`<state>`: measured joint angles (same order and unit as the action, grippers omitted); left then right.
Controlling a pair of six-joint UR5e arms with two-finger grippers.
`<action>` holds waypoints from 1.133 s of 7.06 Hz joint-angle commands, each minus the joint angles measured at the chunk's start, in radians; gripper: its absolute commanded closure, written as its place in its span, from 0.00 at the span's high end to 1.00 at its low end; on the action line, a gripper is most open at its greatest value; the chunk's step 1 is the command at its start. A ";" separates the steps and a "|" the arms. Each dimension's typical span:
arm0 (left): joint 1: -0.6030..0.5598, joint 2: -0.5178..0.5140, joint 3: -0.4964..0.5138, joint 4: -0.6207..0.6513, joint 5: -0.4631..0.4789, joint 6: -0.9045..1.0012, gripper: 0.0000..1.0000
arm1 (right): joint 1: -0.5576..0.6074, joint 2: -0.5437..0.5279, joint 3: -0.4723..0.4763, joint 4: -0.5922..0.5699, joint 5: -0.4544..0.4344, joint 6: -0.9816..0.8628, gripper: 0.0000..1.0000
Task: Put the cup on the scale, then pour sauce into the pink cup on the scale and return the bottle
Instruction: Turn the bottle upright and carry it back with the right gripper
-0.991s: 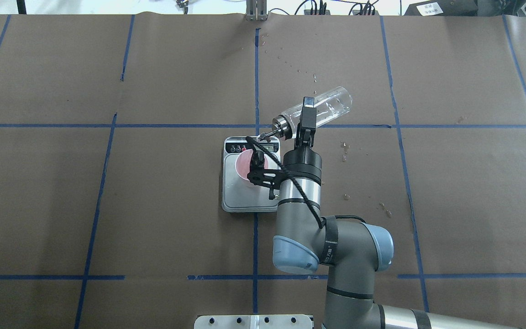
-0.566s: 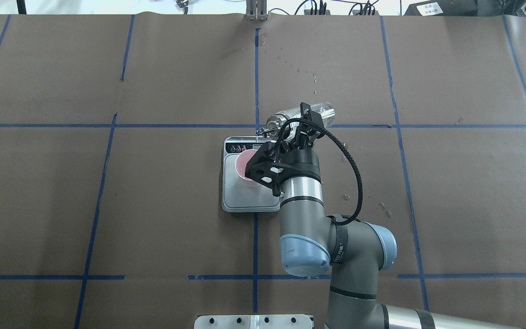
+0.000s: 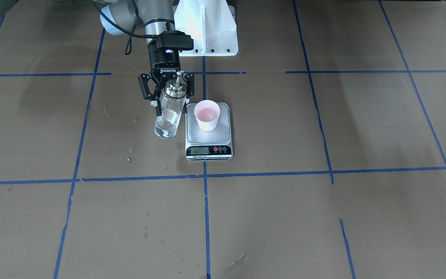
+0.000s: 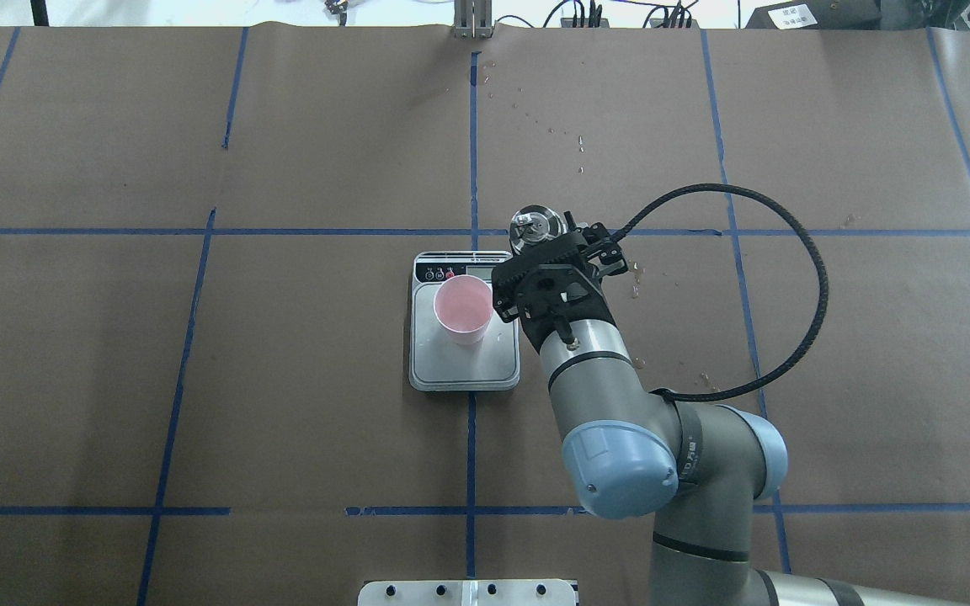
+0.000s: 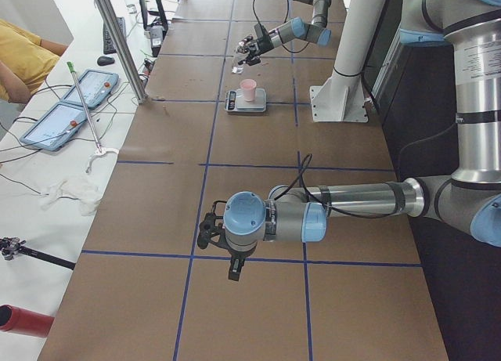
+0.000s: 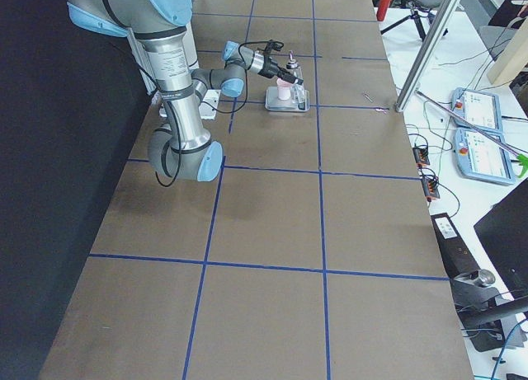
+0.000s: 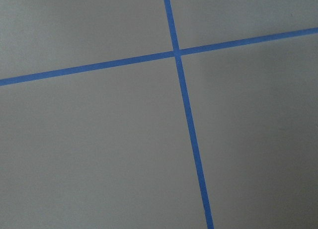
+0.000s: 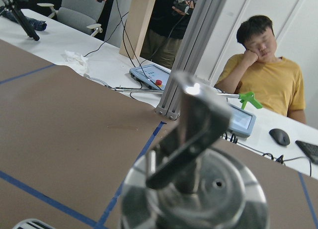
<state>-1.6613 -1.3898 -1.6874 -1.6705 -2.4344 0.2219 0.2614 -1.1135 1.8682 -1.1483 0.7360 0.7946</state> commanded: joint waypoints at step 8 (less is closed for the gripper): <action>0.000 0.002 -0.006 -0.002 0.000 0.001 1.00 | 0.075 -0.512 0.140 0.156 0.161 0.495 0.00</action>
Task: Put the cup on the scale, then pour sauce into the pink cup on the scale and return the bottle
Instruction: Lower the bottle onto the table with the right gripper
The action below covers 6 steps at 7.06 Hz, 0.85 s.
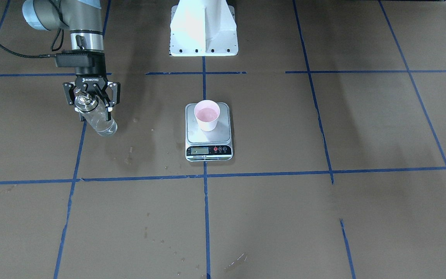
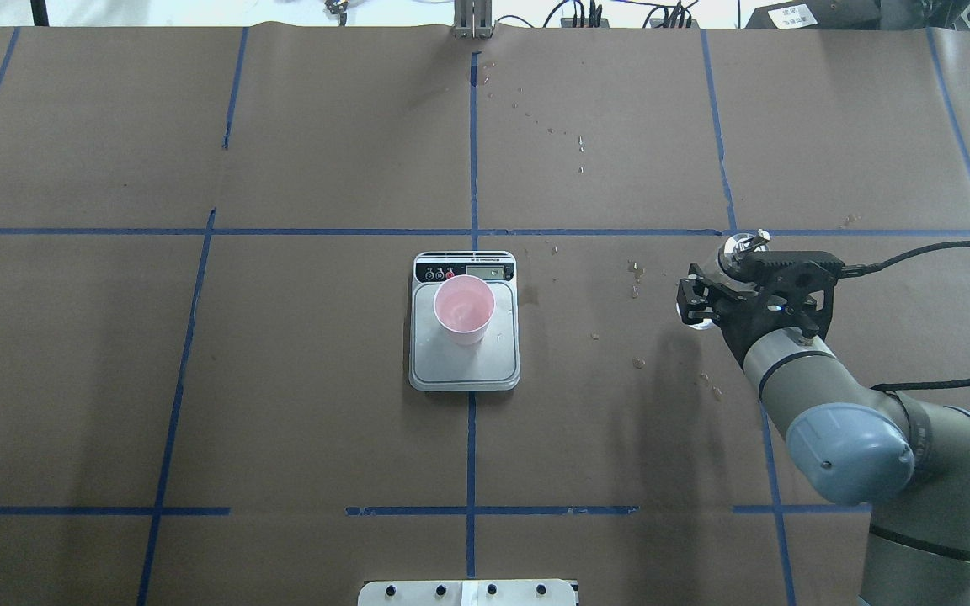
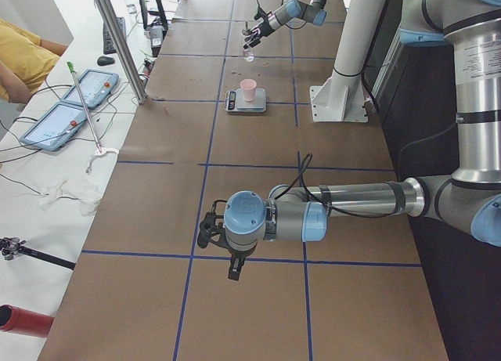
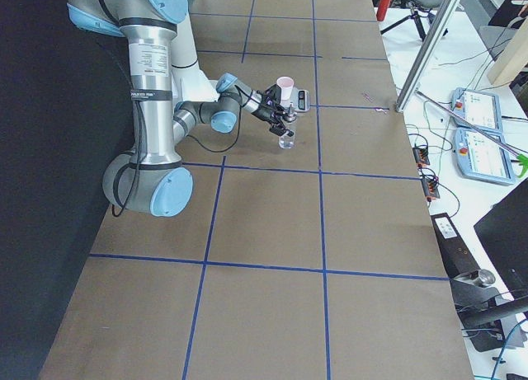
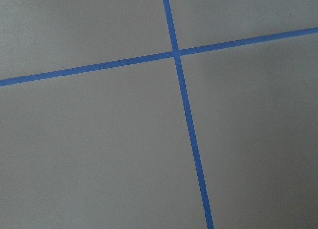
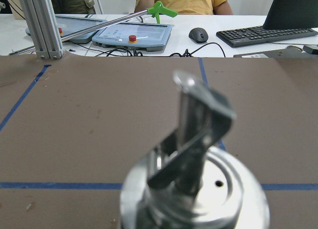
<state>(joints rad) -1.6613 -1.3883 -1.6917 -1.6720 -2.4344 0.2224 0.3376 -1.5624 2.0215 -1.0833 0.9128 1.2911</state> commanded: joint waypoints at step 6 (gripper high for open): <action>0.000 0.000 -0.002 0.000 0.000 0.000 1.00 | -0.025 -0.064 -0.063 0.103 -0.051 0.011 0.06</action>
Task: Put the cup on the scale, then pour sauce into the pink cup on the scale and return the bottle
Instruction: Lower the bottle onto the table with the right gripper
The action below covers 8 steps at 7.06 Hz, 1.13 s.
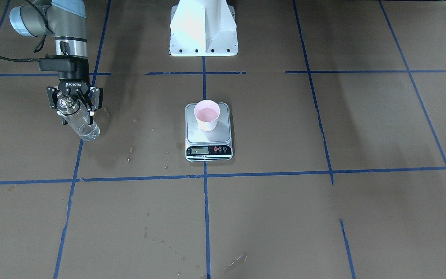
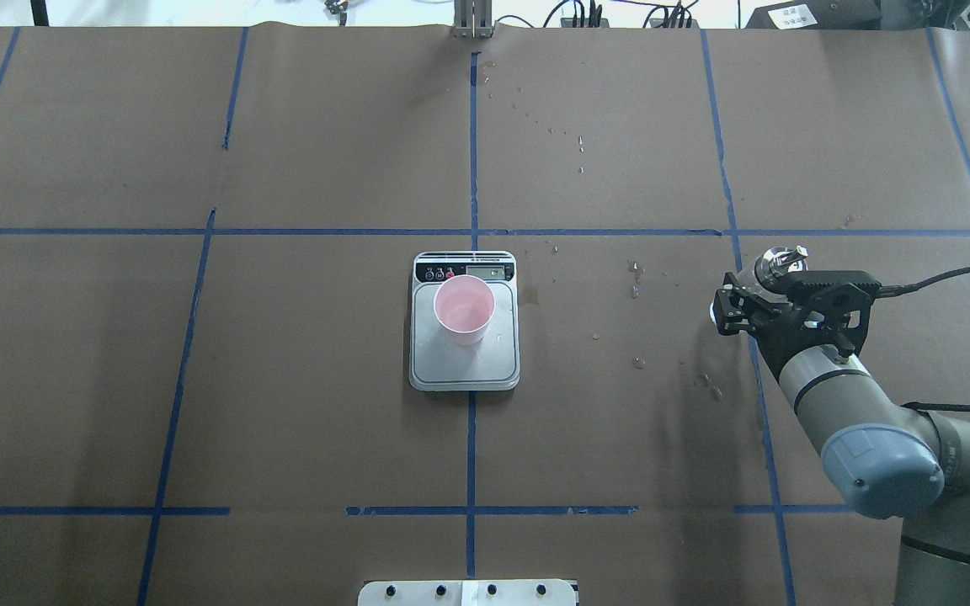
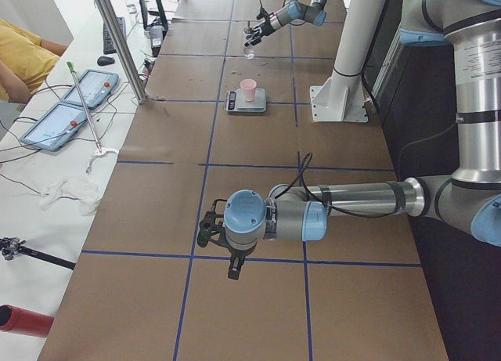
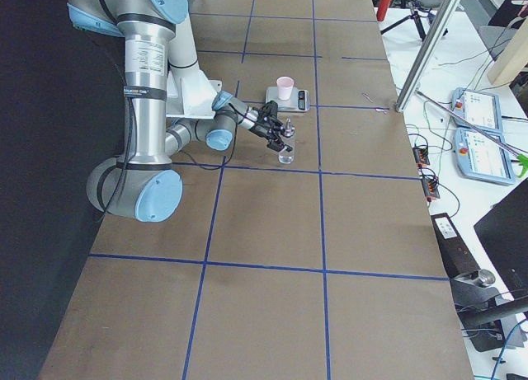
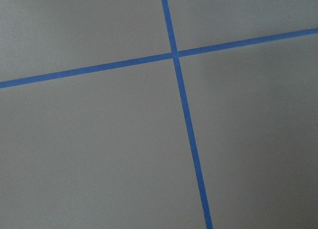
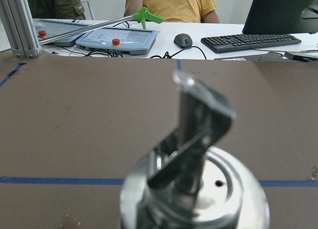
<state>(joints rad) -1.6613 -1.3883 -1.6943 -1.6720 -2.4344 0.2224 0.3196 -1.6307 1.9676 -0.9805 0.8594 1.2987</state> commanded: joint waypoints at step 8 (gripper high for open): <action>0.000 0.003 0.001 0.000 0.000 0.000 1.00 | -0.010 0.003 -0.026 -0.001 0.062 -0.021 0.34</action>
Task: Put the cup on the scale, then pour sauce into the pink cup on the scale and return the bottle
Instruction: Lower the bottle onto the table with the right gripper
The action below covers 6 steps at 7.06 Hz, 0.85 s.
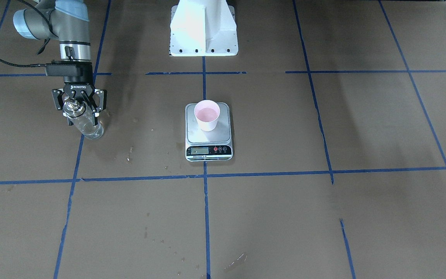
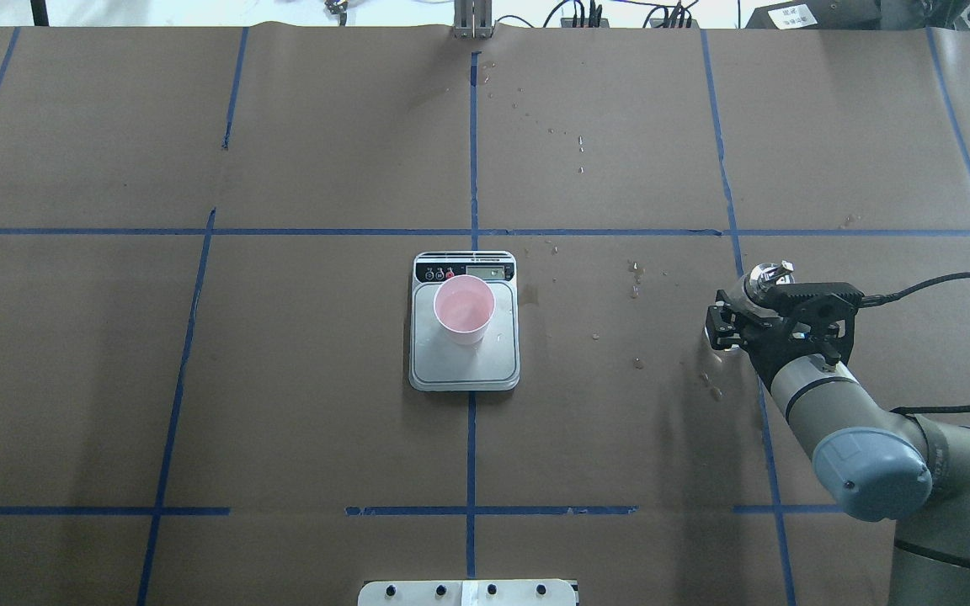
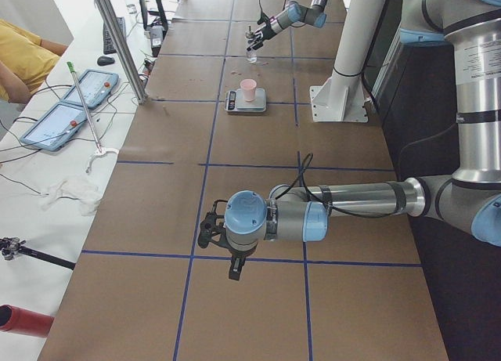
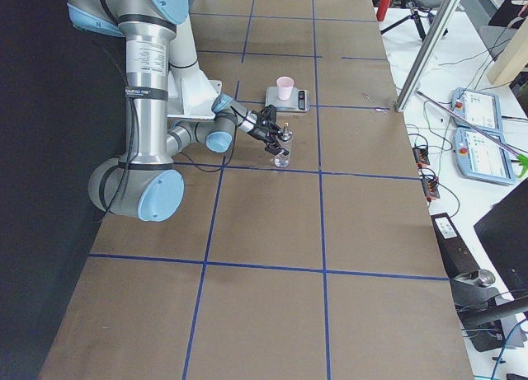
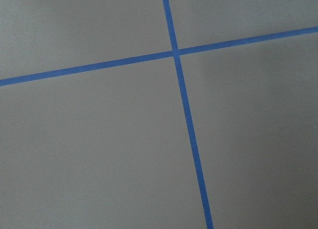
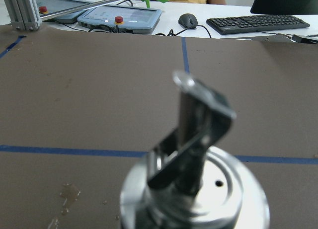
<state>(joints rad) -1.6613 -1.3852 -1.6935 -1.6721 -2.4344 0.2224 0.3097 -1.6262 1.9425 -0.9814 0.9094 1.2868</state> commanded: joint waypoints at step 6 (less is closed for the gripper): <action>0.000 0.000 0.000 0.000 0.000 0.000 1.00 | 0.002 0.000 0.004 0.001 0.032 -0.052 1.00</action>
<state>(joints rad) -1.6613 -1.3852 -1.6935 -1.6721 -2.4344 0.2224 0.3114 -1.6269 1.9467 -0.9802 0.9408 1.2370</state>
